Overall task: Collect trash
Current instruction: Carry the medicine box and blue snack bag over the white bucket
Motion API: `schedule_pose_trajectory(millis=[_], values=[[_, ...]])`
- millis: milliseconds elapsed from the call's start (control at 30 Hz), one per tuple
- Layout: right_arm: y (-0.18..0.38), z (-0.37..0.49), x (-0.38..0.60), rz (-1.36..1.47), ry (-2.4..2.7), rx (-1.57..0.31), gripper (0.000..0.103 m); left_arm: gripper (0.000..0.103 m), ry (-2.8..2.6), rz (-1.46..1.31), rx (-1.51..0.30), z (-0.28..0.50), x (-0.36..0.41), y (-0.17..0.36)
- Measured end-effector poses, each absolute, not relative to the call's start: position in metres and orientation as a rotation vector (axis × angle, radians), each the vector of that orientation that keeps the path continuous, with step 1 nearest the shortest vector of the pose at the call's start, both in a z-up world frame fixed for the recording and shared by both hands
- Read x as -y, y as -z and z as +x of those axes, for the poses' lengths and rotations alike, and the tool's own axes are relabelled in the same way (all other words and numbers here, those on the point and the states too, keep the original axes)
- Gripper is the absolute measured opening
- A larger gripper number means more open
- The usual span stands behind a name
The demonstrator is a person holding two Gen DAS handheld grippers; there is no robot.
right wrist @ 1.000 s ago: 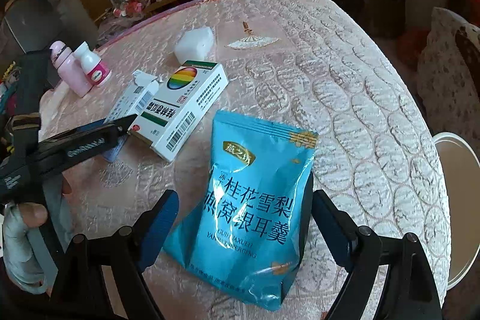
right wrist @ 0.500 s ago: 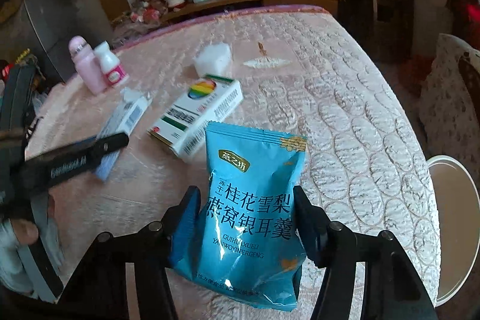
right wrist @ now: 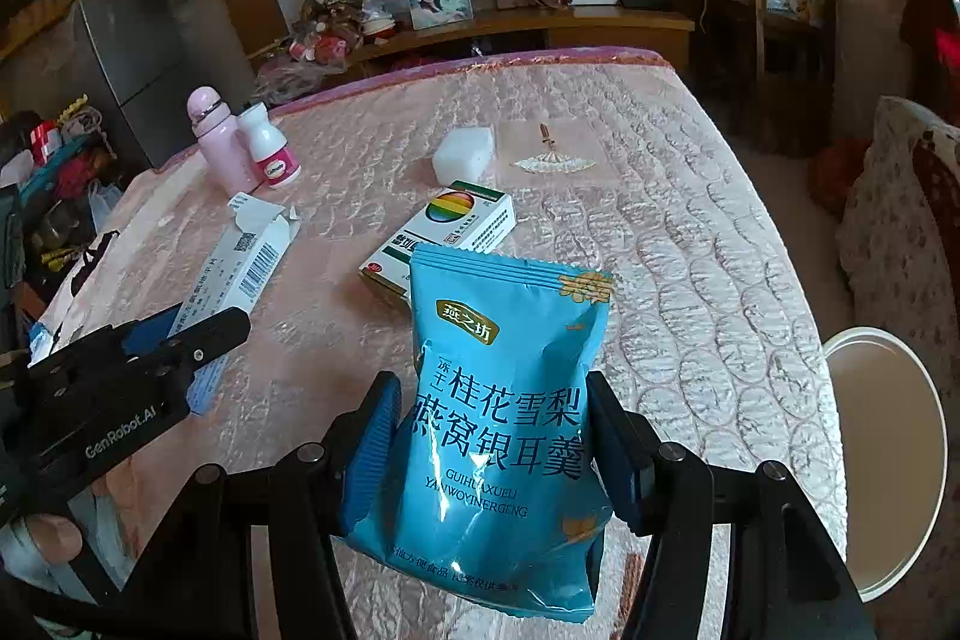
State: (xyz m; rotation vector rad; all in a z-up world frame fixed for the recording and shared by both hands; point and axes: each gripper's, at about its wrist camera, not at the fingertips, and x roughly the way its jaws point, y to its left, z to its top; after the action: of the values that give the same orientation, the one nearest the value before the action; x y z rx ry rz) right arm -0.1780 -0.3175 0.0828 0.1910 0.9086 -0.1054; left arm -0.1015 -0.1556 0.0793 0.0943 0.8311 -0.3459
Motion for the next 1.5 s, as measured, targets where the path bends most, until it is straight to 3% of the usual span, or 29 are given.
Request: schedule_pose_trajectory(millis=[700,1500], values=[[-0.106,-0.219,0.348,0.193,0.154,-0.857,0.059,0.046,0.437,0.156,-0.76,-0.147,0.208,-0.105],[-0.121,-0.295,0.46,0.25,0.392,-0.824,0.06,0.046,0.695,0.224,-0.794,-0.181,0.351,-0.099]])
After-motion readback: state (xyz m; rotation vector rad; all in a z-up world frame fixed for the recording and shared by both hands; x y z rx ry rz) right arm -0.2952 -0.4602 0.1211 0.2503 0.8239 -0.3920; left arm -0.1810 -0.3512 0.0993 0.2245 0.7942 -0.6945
